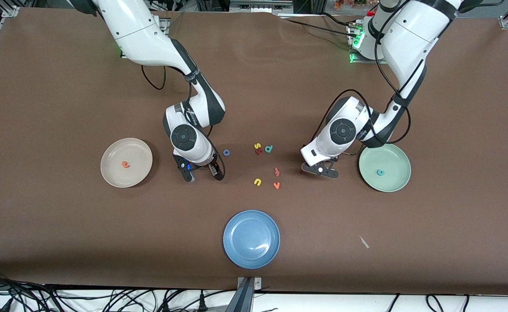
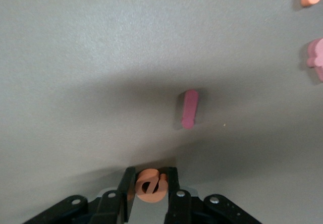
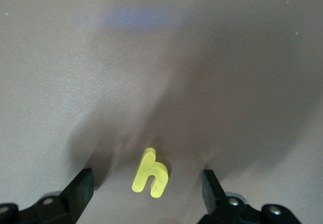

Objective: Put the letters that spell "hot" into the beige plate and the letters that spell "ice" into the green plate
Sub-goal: 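Drop the h on the beige plate while the left gripper drops e on green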

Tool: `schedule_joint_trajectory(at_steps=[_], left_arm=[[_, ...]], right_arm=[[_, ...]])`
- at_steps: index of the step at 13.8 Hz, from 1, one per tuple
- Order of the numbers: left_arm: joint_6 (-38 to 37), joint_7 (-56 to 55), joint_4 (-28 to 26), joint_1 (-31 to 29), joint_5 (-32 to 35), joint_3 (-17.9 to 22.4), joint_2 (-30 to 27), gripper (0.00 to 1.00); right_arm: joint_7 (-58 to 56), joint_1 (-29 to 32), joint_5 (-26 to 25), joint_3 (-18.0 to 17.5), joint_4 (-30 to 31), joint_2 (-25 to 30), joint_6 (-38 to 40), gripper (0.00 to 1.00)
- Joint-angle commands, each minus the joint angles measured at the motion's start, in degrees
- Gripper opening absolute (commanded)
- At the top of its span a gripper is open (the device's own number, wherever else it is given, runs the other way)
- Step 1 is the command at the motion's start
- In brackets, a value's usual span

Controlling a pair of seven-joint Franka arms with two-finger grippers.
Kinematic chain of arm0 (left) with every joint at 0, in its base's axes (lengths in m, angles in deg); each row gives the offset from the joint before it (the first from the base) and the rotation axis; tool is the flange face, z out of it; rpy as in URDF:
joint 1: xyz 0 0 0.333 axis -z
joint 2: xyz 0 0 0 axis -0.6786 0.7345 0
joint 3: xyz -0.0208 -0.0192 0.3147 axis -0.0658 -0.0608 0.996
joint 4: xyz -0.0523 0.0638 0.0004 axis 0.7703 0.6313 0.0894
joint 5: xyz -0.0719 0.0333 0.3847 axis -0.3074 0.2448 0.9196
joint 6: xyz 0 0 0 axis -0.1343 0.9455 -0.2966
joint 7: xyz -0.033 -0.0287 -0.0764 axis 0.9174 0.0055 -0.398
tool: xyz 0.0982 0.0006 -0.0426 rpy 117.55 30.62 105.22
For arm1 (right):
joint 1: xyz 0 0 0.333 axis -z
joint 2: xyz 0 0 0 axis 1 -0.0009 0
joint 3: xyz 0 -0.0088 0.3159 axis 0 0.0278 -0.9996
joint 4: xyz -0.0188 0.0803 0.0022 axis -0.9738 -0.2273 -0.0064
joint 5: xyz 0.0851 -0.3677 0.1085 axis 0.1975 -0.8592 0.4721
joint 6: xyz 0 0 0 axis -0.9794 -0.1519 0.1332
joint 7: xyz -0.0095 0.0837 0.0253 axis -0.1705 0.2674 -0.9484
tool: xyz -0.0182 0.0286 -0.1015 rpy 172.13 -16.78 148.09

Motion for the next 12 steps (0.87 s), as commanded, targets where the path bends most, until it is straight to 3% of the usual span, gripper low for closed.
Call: schedule_joint_trajectory(at_steps=[1,3,5,10,12], left_arm=[[0.1,-1.1,-1.1,0.1,1.6,0.1,-1.0,0.09],[-1.3,-0.8,-0.6,-0.5,1.6,0.2,-2.5,0.09],[-5.4,1.6,1.3,-1.7,1.6,0.6,-4.5,0.09],[-12.5,13.8,2.7,-10.3,1.6,0.5,-7.8,0.10],[-14.9,15.2,2.1,-11.9,1.7,0.8,-8.0,0.10]], right_arm=[[-1.6,-0.5,-0.7,0.4,1.6,0.8,-1.0,0.61],[-2.1,-0.5,-0.7,0.4,1.6,1.0,-0.9,0.39],[-2.6,-0.6,-0.7,0.5,1.7,1.0,-0.9,0.24],[-2.8,-0.6,-0.8,0.4,1.5,1.0,-1.0,0.00],[-6.4,-0.4,-0.8,0.9,1.0,2.7,0.6,0.00]])
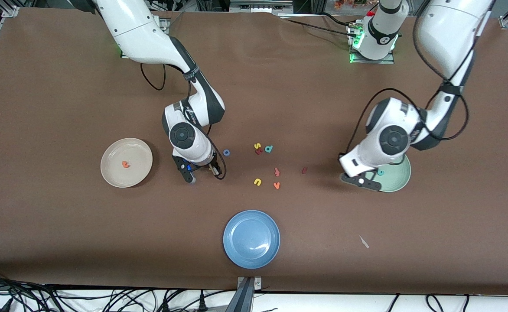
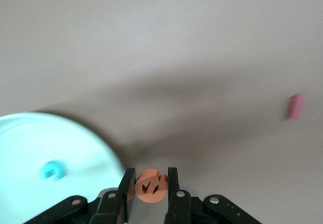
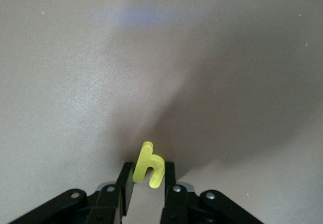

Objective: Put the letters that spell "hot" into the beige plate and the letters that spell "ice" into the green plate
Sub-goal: 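Drop the h on the beige plate while the left gripper drops e on green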

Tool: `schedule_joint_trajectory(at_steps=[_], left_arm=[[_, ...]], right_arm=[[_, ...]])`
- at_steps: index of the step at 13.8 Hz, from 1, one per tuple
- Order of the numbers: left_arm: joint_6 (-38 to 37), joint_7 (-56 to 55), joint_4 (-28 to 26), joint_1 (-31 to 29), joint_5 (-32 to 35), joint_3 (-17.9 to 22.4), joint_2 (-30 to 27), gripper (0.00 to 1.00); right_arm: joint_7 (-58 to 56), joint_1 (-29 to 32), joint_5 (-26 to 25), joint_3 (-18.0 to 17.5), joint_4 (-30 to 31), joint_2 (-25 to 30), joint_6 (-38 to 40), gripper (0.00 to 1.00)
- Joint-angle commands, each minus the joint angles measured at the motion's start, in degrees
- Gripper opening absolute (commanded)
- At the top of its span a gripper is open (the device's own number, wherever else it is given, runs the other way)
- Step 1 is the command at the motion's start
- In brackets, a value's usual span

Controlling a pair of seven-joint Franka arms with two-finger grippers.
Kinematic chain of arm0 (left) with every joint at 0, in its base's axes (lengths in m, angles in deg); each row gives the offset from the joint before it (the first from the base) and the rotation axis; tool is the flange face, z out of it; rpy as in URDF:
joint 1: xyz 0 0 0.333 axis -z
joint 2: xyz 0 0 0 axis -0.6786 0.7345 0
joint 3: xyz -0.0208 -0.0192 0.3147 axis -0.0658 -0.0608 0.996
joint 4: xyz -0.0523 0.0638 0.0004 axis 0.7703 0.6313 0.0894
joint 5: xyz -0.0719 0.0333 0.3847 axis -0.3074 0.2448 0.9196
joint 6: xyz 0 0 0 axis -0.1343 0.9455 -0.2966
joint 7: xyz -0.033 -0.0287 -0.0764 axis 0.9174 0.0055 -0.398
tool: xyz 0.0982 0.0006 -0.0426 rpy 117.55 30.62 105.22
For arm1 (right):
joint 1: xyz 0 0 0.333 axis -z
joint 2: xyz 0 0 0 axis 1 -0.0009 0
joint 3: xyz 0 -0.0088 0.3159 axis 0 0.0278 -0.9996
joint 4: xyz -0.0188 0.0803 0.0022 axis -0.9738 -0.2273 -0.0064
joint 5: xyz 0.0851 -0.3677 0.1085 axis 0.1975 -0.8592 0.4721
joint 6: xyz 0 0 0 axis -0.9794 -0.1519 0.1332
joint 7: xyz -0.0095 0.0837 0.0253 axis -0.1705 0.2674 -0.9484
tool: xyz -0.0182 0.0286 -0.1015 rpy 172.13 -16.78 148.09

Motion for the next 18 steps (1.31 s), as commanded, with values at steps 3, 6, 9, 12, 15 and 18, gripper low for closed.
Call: schedule_joint_trajectory(at_steps=[3,6,9,12,15,18], left_arm=[[-4.2,1.8,-1.7,-3.5,6.2,-0.3,-1.0,0.10],[-4.1,1.7,-2.8,-4.8,7.8,-0.3,-0.4,0.61],[-4.6,1.4,-2.1,-4.6,7.8,-0.9,-1.0,1.00],[-4.9,0.8,0.8,-3.9,7.0,-4.6,-1.3,1.00],[-4.5,-0.1,6.5,-1.7,6.8,-8.4,2.9,1.00],[-3.8,1.6,16.2,4.0,7.9,-8.2,12.1,1.00]], right_arm=[[-17.5,0.1,-0.8,4.6,2.6,7.4,12.8,0.00],[-33.8,0.0,-1.1,8.7,12.0,14.7,12.4,0.00],[-48.0,0.0,-0.9,12.8,26.1,22.0,2.3,0.00],[-64.0,0.0,-0.7,19.0,33.1,24.5,-1.7,0.00],[-75.4,0.2,-0.5,24.0,33.6,24.1,-1.3,0.00],[-76.1,0.5,0.0,24.2,33.3,23.5,-1.2,0.16]])
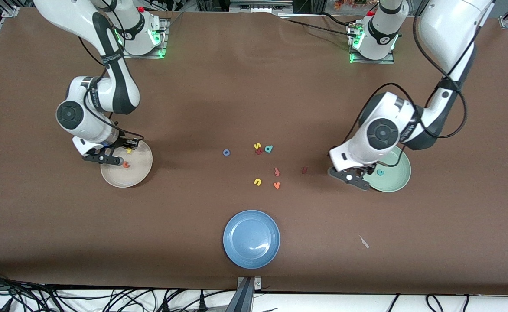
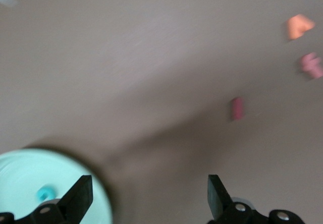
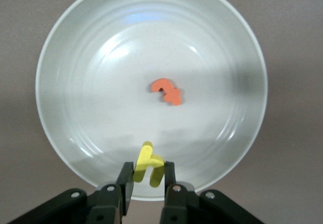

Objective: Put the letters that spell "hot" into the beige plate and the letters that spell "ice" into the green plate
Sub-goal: 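Drop the h on the beige plate while the left gripper drops e on green, then grasp the blue o with the right gripper while the left gripper grasps pink i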

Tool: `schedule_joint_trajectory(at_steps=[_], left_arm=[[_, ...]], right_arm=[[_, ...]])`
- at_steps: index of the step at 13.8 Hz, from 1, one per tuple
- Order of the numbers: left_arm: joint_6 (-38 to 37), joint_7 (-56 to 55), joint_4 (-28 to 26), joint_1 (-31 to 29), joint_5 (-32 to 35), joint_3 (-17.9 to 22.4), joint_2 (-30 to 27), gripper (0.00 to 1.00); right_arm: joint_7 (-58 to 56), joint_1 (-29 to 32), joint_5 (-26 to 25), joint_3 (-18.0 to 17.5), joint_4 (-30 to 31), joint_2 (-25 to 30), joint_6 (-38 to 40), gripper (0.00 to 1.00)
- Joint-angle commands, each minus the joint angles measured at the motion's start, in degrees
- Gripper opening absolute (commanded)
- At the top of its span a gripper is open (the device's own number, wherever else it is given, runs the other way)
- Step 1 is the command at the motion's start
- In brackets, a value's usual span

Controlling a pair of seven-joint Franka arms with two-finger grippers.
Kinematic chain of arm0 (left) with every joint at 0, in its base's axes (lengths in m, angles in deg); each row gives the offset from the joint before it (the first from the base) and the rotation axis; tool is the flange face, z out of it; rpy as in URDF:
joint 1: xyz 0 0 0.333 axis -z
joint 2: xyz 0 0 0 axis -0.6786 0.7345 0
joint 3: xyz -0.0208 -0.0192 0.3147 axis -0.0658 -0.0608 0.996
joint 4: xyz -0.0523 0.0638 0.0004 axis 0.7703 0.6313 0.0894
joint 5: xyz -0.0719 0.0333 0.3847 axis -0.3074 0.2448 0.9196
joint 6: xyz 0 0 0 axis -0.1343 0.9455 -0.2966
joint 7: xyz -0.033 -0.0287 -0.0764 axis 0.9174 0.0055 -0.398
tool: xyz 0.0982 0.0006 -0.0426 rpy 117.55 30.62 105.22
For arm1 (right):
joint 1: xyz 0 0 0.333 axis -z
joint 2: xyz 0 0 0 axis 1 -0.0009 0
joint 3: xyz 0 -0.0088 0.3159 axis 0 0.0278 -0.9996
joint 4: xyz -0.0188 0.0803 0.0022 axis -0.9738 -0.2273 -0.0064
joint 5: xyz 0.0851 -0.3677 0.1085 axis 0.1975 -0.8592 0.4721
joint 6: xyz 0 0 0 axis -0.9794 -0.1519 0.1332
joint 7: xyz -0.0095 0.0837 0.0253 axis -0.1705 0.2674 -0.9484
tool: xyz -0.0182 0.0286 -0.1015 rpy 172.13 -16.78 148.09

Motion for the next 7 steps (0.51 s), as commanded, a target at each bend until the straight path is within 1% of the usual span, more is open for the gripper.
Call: schedule_joint_trajectory(at_steps=[1,2,4,5,7], left_arm=[[1.4,1.3,10.1,4.8,3.6,0.2,10.9,1.00],[3.7,0.7,10.2,5.9,5.5,0.4,12.4,1.00],[8.7,-0.7,8.9,5.8,6.5,0.4,14.0,1.00],[9.3,-2.3,7.8,5.9,7.2,0.5,14.1,1.00],[9.5,-6.6,7.2,7.0,7.7,0.4,14.1,1.00]], right_arm=[[1.0,-0.1,1.4,-0.3,0.7,1.0,-0.4,0.80],[3.4,-0.5,2.5,-0.9,-0.1,0.9,-0.3,1.00],[8.3,-2.1,2.7,-3.4,-3.1,0.9,3.0,1.00],[10.8,-2.9,2.7,-4.6,-5.1,0.8,5.0,1.00],[17.0,-5.6,2.6,-5.4,-8.2,0.0,7.2,1.00]])
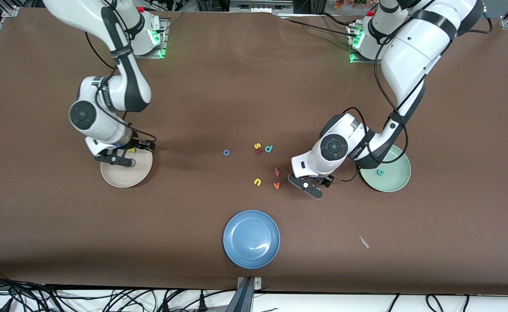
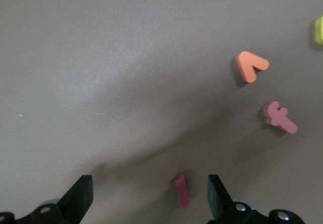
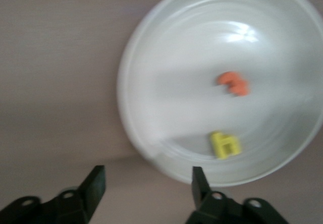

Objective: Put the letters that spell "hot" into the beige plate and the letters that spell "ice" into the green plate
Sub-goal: 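Grasp the blue o with the right gripper while the left gripper grasps pink i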

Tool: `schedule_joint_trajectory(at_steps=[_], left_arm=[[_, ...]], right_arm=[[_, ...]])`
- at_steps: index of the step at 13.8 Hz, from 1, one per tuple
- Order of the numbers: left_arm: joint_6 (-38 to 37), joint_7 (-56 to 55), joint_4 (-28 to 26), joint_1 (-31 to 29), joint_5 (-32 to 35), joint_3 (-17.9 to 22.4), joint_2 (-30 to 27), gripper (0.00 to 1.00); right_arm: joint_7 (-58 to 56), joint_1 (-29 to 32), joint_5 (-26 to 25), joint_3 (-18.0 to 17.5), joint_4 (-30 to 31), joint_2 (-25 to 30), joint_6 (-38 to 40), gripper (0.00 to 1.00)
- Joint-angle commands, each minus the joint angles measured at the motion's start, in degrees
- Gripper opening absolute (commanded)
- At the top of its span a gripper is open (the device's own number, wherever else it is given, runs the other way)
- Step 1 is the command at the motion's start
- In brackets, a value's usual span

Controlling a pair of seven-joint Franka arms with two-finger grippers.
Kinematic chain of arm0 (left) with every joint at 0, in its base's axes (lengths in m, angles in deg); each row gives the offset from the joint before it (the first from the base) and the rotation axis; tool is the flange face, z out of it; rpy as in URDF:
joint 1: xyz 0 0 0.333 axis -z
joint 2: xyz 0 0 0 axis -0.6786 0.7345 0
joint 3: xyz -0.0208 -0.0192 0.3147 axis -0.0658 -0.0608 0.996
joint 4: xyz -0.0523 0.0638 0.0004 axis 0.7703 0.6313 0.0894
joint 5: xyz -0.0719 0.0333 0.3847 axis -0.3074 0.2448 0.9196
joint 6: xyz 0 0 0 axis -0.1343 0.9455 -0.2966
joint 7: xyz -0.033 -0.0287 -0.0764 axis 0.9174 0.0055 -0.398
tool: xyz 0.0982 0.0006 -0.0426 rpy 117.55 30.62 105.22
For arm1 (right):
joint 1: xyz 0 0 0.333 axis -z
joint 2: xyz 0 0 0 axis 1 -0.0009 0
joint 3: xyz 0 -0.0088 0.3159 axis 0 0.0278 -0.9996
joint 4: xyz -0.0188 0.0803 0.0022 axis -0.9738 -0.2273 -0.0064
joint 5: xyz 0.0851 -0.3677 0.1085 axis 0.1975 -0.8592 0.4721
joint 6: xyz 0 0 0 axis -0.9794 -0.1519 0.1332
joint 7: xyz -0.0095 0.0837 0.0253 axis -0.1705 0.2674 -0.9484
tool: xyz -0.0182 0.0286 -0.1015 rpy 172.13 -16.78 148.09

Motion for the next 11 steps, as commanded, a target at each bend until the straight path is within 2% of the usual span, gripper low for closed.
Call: schedule_joint_trajectory(at_steps=[1,2,4,5,8,9,11], left_arm=[[0.0,-8.3,-0.6,2.6,2.6,0.1,-0.4,0.99],[0.0,-11.1,-1.0,3.8,3.9,0.5,-0.4,0.97],[0.0,-12.4,-2.7,3.5,8.1,0.5,-0.6,0.70],[0.0,-12.4,-2.9,3.0,9.0,0.5,-0.7,0.61],[0.0,-12.4,-3.2,2.9,9.3,0.4,-0.7,0.62],[0.0,-12.4,-3.3,2.8,9.3,0.5,-0.8,0.56],[-0.2,-12.4,-3.5,2.6,9.3,0.4,-0.9,0.28]], right_arm=[[8.2,-5.1,1.0,-0.4,-4.4,-1.3,3.0,1.00],[11.4,-7.5,1.0,-0.4,-6.2,-2.7,3.0,1.00],[16.2,-11.6,1.3,-0.4,-8.6,-5.3,2.7,1.00],[17.1,-13.3,1.7,-0.4,-9.7,-6.3,2.6,1.00],[16.9,-15.5,3.3,-0.8,-11.8,-9.1,1.8,1.00],[16.7,-15.5,4.5,-2.0,-13.1,-10.5,1.1,1.00],[16.5,-15.5,7.7,-2.8,-18.7,-14.8,1.6,1.00]])
